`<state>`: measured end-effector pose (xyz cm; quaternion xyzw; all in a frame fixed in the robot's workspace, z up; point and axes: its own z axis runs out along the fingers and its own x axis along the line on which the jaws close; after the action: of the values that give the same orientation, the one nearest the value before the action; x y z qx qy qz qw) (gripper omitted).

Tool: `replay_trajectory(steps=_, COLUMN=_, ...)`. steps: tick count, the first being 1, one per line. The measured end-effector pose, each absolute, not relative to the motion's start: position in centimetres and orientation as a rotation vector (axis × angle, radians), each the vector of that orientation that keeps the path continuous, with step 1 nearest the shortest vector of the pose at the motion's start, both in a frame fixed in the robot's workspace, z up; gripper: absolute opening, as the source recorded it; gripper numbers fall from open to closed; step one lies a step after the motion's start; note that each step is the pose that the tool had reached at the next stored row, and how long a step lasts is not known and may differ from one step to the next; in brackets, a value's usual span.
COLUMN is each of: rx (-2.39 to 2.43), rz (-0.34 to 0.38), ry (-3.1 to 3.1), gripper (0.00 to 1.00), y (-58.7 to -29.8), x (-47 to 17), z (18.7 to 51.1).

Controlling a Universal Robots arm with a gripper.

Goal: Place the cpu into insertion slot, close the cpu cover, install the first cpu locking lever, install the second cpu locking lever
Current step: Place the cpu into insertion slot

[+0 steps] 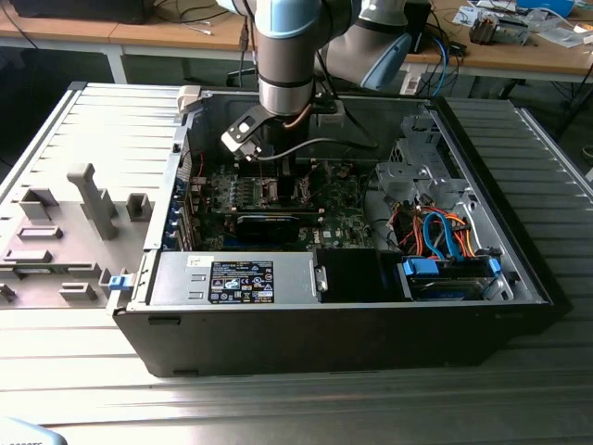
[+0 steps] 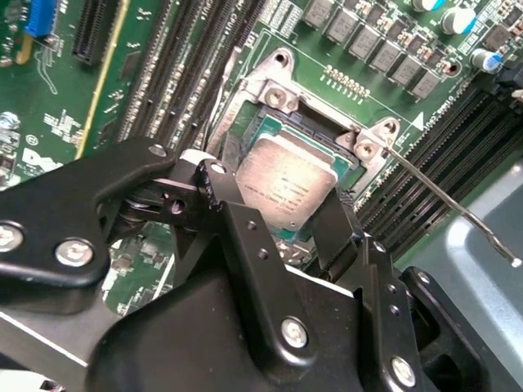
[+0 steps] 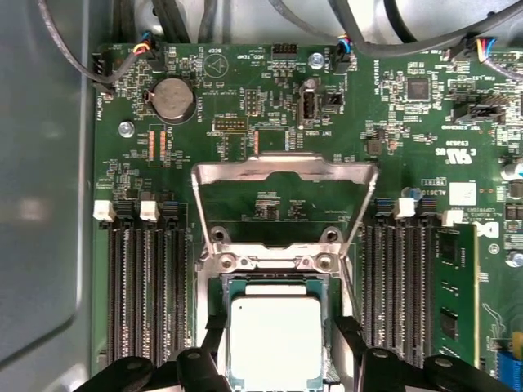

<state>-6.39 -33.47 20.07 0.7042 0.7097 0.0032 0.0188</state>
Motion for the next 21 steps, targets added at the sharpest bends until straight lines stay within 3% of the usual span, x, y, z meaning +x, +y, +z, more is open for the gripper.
replay_trajectory(steps=12, rx=2.189, rz=0.015, ry=2.205, gripper=0.6, y=-33.3, x=-6.3, z=21.0)
replay_trajectory(steps=16, rx=2.192, rz=0.021, ry=2.211, gripper=0.35, y=-33.2, x=-6.3, z=21.0)
replay_trajectory(steps=19, rx=2.19, rz=0.021, ry=2.213, gripper=0.29, y=-33.2, x=-6.3, z=21.2)
replay_trajectory(steps=21, rx=2.19, rz=0.021, ry=2.213, gripper=0.17, y=-33.2, x=-6.3, z=21.7)
